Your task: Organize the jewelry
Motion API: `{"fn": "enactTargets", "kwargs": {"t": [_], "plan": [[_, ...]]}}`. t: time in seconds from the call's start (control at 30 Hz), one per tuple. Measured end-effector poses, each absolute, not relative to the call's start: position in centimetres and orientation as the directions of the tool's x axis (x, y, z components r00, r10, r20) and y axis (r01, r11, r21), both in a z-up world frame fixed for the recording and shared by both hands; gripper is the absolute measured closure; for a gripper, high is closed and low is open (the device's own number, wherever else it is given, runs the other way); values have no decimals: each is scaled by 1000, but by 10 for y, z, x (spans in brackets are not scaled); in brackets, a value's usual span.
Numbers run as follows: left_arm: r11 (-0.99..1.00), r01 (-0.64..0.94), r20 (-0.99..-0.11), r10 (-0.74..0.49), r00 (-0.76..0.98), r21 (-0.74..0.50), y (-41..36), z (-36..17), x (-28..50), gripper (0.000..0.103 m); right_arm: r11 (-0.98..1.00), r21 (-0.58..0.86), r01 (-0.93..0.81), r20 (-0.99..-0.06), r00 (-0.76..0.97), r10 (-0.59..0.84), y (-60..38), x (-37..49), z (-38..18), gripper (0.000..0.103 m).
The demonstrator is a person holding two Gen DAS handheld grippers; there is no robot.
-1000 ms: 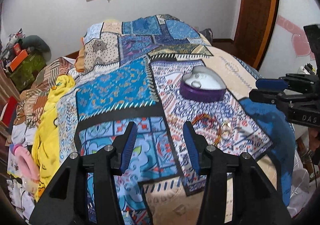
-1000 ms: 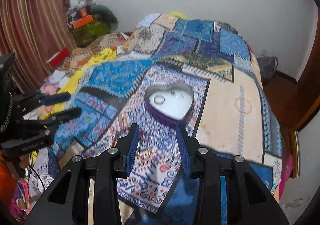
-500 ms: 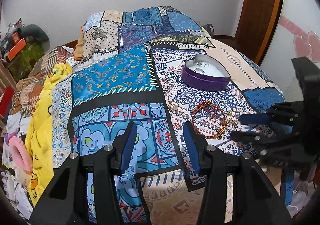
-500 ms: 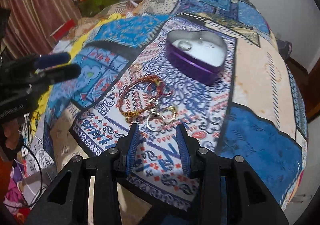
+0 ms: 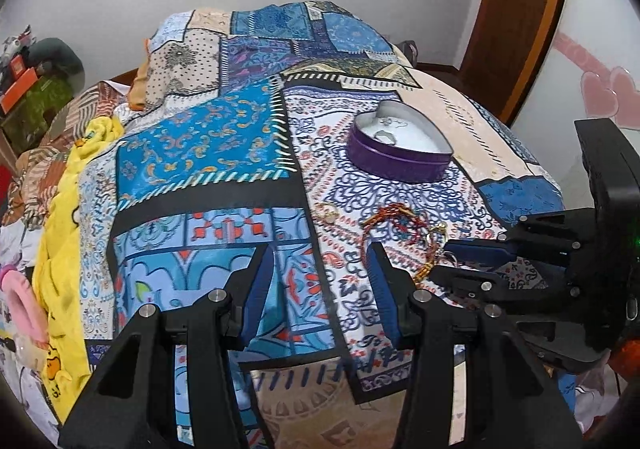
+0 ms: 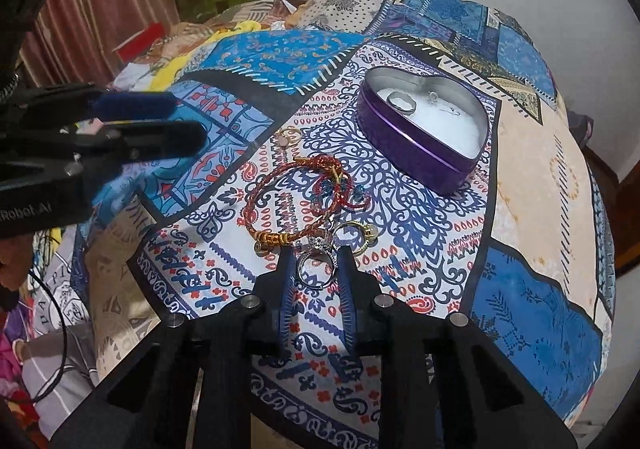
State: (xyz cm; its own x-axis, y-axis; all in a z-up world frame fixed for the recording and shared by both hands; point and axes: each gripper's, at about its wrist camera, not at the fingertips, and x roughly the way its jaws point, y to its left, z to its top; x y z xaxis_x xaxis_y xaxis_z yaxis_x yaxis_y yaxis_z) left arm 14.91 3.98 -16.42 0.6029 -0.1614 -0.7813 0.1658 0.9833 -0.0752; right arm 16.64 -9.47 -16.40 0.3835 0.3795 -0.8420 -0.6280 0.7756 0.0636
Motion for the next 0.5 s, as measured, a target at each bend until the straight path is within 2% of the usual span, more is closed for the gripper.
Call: {"fn": "enactTargets", "kwargs": {"t": [0.1,0.2,0.5], "plan": [[978,189,-781,-186,597,-88,32,-164,151,54,780,85,-620,-836,382,394,-101,167,-162,84],[975,207,-790,-191,583,-82,22,-166,155,42,796,95,-598,-826,399,399,-112,168,-159,84],[963,240,-843,-225,489,-118,-3,-189,175,42,852,119,-509,-792,469,391,-148,179,-143,85]]}}
